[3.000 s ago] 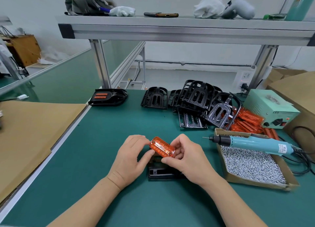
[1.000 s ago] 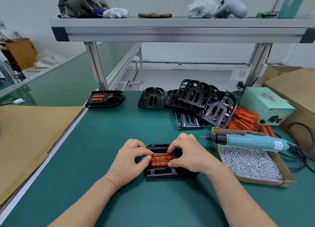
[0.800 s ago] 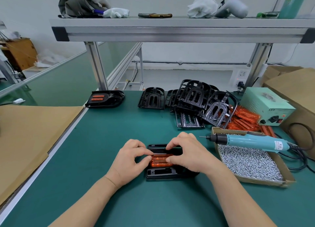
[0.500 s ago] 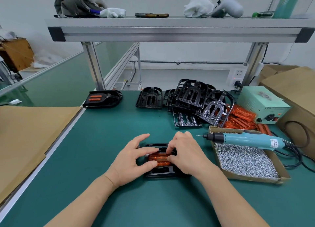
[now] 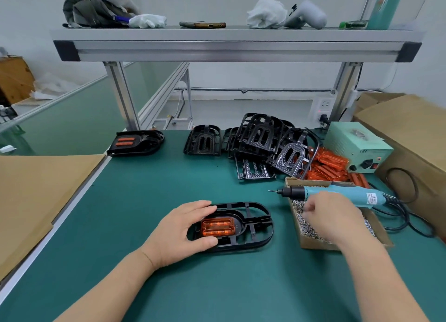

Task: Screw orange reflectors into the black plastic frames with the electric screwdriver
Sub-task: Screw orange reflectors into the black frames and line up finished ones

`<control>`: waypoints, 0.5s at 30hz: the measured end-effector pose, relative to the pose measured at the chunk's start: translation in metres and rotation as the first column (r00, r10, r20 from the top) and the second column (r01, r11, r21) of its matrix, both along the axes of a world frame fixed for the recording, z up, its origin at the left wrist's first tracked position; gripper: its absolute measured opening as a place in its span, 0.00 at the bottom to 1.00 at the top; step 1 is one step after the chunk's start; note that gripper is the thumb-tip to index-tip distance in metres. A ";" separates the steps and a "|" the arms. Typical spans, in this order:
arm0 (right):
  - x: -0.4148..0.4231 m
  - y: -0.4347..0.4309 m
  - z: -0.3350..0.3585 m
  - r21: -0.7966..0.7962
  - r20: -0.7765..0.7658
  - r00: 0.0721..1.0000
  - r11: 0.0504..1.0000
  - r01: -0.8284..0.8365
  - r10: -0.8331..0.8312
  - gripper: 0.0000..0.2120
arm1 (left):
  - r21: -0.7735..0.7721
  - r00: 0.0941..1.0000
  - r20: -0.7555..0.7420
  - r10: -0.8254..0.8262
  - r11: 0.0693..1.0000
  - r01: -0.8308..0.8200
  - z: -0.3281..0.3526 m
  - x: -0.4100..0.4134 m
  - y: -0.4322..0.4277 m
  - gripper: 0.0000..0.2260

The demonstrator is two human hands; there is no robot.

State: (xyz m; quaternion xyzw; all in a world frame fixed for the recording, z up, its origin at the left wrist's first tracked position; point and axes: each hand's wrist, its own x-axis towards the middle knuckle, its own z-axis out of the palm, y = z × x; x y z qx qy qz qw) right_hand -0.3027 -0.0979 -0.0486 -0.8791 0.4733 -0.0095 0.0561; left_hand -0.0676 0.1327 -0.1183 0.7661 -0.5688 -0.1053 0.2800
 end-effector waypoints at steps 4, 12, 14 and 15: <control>-0.004 -0.004 -0.005 0.057 0.017 1.000 0.998 0.012 -0.013 0.04 | 0.010 1.000 -0.021 -0.005 1.000 0.005 0.001 -0.005 0.002 0.34; -0.011 -0.016 -0.017 0.085 0.201 0.979 0.996 0.010 -0.027 0.08 | -0.002 1.000 -0.006 -0.022 1.000 0.022 0.004 -0.015 0.010 0.32; -0.013 -0.018 -0.016 0.086 0.274 0.961 0.996 0.007 -0.030 0.08 | -0.076 0.999 -0.048 0.023 0.997 -0.026 0.009 -0.019 0.008 0.30; -0.014 -0.018 -0.015 0.088 0.303 0.952 0.996 0.000 -0.027 0.09 | -0.117 0.996 -0.064 0.057 0.991 -0.064 0.011 -0.022 0.007 0.29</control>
